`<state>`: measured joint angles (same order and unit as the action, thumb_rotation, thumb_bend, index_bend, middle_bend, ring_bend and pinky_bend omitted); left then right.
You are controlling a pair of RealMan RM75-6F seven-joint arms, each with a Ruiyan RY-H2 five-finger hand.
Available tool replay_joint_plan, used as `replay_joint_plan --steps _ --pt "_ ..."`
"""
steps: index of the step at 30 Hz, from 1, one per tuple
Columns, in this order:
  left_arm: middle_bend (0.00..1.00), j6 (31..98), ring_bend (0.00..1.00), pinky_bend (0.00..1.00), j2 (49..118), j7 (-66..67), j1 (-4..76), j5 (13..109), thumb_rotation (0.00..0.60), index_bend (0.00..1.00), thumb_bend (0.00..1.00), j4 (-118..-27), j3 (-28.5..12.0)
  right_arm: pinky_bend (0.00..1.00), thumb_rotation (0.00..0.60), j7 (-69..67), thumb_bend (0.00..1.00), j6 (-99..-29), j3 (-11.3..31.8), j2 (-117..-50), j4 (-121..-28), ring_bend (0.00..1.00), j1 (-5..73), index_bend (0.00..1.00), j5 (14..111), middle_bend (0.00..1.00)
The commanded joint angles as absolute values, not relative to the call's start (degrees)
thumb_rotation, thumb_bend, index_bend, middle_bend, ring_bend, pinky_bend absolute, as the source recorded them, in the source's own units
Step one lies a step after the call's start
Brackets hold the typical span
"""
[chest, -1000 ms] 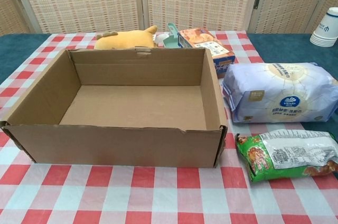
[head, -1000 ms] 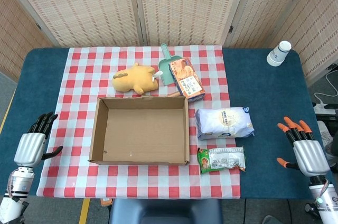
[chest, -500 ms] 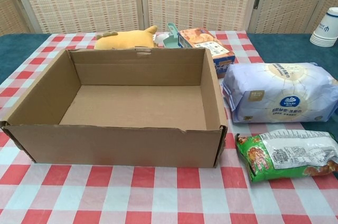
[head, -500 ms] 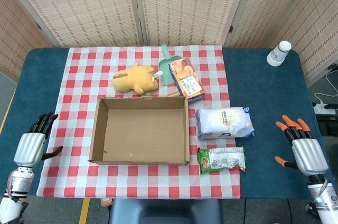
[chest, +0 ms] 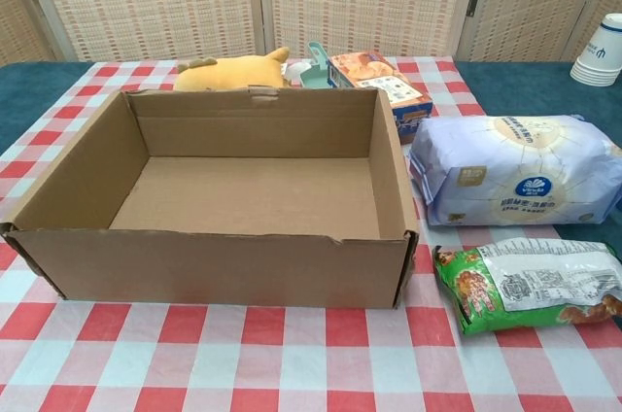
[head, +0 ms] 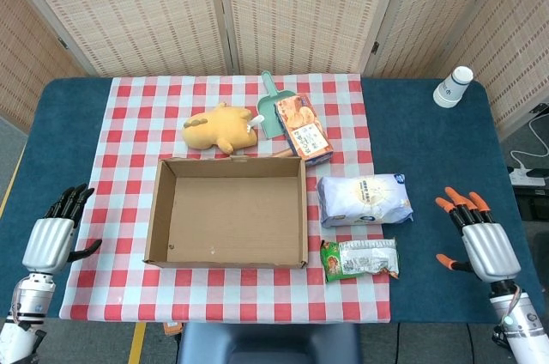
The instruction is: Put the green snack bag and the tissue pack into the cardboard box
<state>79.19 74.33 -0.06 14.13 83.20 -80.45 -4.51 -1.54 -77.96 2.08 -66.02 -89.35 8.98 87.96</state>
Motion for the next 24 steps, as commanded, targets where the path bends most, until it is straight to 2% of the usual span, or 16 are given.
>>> replay_joint_plan --steps 1,6,14,24 --pt "0.0 79.1 0.0 0.2 74.4 0.0 14.1 83.2 0.6 0.08 0.19 -80.3 -4.5 0.03 0.6 -0.3 0.0 -77.5 2.0 -66.1 -90.4 0.0 9.6 0.14 88.5 0.01" --pt "0.01 78.8 0.0 0.2 74.5 0.1 14.3 83.2 0.6 0.08 0.19 -80.2 -4.5 0.05 0.6 1.8 0.0 -75.6 1.3 -66.7 -93.3 0.0 10.9 0.14 89.8 0.01" --pt "0.01 78.2 0.0 0.2 74.8 0.3 14.5 83.1 0.6 0.08 0.19 -80.0 -4.3 0.07 0.6 15.3 0.0 -75.1 -2.0 -68.9 -102.0 0.0 10.8 0.14 94.6 0.03" --pt "0.01 78.6 0.0 0.2 74.5 0.0 14.3 83.7 0.6 0.08 0.19 -80.8 -4.0 0.11 0.6 16.9 0.0 -74.1 -5.9 -69.5 -100.9 0.0 7.6 0.18 91.2 0.06"
